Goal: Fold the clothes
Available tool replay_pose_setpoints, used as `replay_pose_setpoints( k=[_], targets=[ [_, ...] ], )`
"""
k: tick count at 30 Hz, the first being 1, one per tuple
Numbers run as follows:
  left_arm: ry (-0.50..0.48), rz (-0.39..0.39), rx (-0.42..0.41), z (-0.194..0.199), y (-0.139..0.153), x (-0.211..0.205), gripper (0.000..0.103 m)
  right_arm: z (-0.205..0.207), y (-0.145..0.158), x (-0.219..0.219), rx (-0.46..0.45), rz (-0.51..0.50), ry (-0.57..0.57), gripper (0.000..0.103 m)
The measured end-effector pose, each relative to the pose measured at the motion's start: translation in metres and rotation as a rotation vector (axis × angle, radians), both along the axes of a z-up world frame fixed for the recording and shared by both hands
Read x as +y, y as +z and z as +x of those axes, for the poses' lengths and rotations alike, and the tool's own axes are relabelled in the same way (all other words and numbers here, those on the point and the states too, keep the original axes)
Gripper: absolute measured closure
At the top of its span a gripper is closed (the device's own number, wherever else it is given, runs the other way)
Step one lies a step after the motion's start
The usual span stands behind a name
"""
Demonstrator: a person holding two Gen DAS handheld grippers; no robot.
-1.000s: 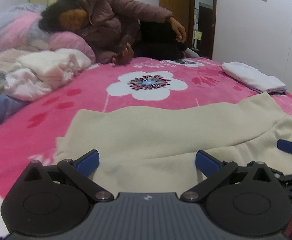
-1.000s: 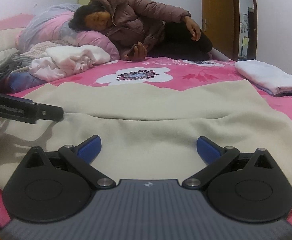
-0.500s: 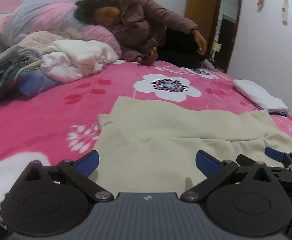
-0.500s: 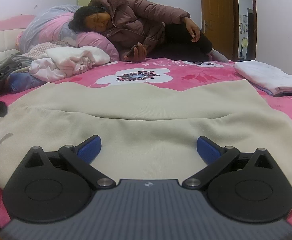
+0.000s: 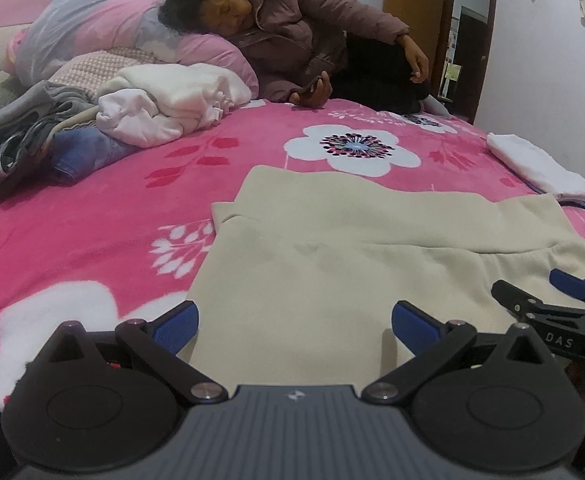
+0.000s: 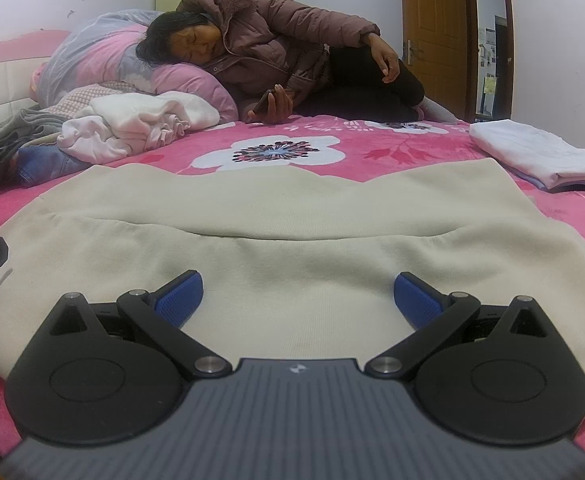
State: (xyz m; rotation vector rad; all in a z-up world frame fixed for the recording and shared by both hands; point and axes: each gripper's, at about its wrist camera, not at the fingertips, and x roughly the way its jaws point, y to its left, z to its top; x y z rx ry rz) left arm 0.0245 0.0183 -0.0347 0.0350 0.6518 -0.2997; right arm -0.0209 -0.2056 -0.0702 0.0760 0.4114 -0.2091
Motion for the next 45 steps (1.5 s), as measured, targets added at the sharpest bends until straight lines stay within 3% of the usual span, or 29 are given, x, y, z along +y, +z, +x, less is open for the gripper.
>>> replay_pose_setpoints(
  k=[11,23,28,35,45],
  targets=[
    [0.013,0.021,0.014,-0.003,-0.002,-0.006,0.0,0.0,-0.001,-0.001,-0.003,0.0,0.0,0.001],
    [0.013,-0.102,0.062,-0.036,-0.002,0.027,0.0,0.0,-0.002,0.001,-0.01,-0.002,-0.001,0.001],
    [0.012,-0.281,0.107,-0.049,-0.009,0.055,0.0,0.001,-0.001,0.0,-0.009,-0.002,0.001,0.001],
    [0.004,-0.437,0.225,-0.038,-0.028,0.066,0.009,0.0,0.0,0.001,-0.003,-0.003,0.0,0.001],
    [0.009,-0.568,0.149,-0.028,-0.038,0.064,0.011,0.0,-0.001,0.0,-0.001,-0.004,0.0,0.001]
  ],
)
